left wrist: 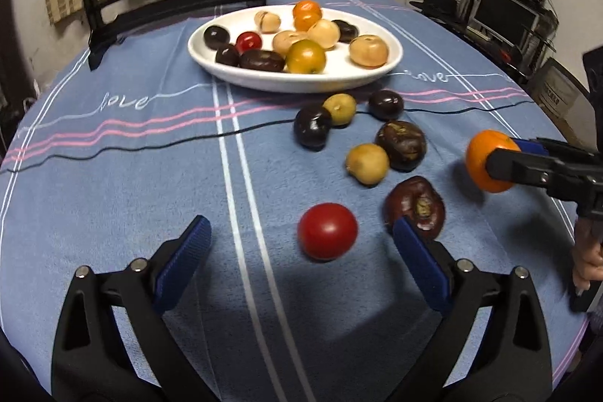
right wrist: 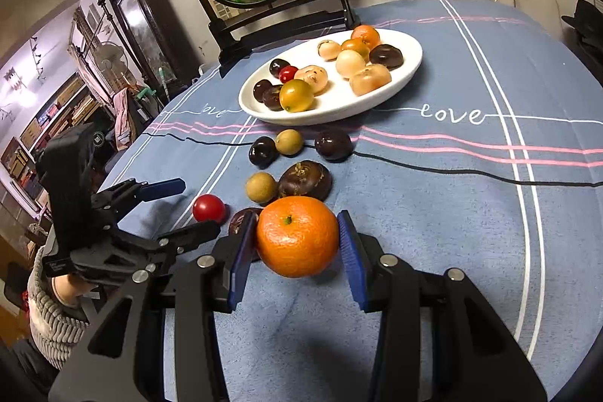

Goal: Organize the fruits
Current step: 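Grasp the red tomato with the left tool while the right tool grasps a mandarin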

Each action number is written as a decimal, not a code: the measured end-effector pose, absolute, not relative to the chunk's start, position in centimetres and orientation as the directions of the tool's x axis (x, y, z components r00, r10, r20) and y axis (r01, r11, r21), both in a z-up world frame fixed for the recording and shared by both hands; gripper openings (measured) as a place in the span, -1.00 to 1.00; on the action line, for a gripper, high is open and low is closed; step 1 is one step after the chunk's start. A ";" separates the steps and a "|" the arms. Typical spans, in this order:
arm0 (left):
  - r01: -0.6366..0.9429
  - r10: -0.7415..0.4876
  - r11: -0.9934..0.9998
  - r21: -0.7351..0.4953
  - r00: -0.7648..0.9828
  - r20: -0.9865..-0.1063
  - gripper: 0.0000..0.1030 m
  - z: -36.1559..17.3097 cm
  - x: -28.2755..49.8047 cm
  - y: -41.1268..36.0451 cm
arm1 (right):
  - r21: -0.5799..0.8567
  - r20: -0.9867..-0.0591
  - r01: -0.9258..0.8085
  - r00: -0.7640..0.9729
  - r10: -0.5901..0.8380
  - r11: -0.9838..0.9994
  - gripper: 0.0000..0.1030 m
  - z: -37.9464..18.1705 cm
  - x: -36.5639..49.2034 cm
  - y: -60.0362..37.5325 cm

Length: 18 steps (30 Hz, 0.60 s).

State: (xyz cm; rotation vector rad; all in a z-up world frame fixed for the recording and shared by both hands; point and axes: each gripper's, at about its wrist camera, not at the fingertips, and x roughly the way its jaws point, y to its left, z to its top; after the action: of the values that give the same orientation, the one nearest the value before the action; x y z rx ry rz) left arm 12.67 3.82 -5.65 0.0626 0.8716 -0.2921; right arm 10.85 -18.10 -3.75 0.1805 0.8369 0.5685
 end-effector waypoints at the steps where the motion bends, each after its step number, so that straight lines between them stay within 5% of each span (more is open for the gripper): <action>1: 0.279 -0.232 0.958 -0.070 0.603 -0.763 0.66 -5.7 12.7 3.9 | 0.369 -0.651 -0.403 0.531 0.542 0.837 -0.14 -3.8 10.9 -18.1; 4: 0.293 -0.246 0.953 -0.082 0.582 -0.775 0.13 -6.1 12.9 3.7 | 0.371 -0.652 -0.402 0.529 0.543 0.837 -0.14 -3.8 10.8 -18.1; 12: 0.317 -0.227 0.948 -0.037 0.586 -0.778 0.13 -6.3 12.9 2.6 | 0.368 -0.656 -0.401 0.527 0.540 0.839 -0.14 -3.9 10.7 -18.0; 15: 0.323 -0.235 0.945 -0.042 0.586 -0.775 -0.32 -6.1 12.8 2.6 | 0.367 -0.659 -0.394 0.529 0.535 0.843 -0.14 -4.0 10.8 -18.1; 18: 0.346 -0.261 0.936 -0.055 0.582 -0.770 -0.38 -5.9 12.4 2.3 | 0.366 -0.660 -0.389 0.532 0.531 0.845 -0.14 -4.0 10.8 -18.2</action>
State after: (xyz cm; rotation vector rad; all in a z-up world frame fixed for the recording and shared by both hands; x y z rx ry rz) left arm 12.40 2.32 -5.89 0.1048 0.8810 -0.3554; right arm 10.81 -18.19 -3.97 0.1830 0.8474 0.5518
